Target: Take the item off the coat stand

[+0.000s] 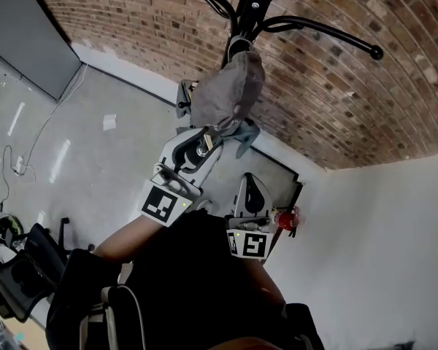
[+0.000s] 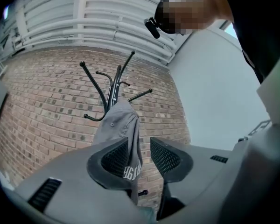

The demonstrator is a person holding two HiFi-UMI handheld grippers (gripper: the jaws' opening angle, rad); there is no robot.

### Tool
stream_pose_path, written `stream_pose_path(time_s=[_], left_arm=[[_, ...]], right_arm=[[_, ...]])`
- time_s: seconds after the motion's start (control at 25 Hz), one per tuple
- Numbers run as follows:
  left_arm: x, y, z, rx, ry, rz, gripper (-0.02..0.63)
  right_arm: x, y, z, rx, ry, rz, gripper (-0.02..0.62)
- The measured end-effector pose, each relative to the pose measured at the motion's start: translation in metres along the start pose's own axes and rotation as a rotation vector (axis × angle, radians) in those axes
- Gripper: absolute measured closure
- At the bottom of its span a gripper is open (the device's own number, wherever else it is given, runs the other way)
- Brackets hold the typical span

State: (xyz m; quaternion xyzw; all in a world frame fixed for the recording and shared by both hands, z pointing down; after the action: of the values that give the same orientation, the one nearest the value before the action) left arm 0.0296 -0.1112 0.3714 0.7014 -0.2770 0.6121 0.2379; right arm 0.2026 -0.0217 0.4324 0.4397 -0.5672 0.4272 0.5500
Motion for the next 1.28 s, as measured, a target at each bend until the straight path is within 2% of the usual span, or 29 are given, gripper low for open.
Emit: stream_pose_path(time_s=[0.08,0.4,0.76,1.0,1.28], left_arm=[[0.0,-0.001,0.003,-0.02,0.016,0.011,0.46],[0.005,0.005,0.023,-0.11,0.03,-0.046,0.423],[0.004,-0.002,0.04,-0.136,0.034,-0.004,0.423],[0.007,-0.001,0.051,-0.14,0.032,-0.026,0.423],[0.006,0.004,0.059,-0.184,0.007,-0.039,0.425]], right_arm=[[0.001,-0.007,-0.001,-0.003,-0.002,0.009,0.574],[0.013,-0.03,0.0,-0.015,0.03,0.023,0.574],[0.011,-0.05,-0.008,0.002,0.028,0.008,0.574],[0.013,-0.06,-0.016,0.023,0.03,0.01,0.575],[0.019,-0.072,-0.021,0.059,0.027,0.032,0.575]])
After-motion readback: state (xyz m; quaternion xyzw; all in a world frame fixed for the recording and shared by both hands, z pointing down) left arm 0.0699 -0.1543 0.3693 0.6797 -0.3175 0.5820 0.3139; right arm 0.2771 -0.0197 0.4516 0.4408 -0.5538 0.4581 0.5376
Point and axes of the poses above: the fingertips, and each gripper's own axes: z forward along the fingers, y to its left, x out of its underside, the point moved 9 cm from there along -z, backward along the fingers, and after that the axes turned 2 degrees about y, right-handed, at the moved point
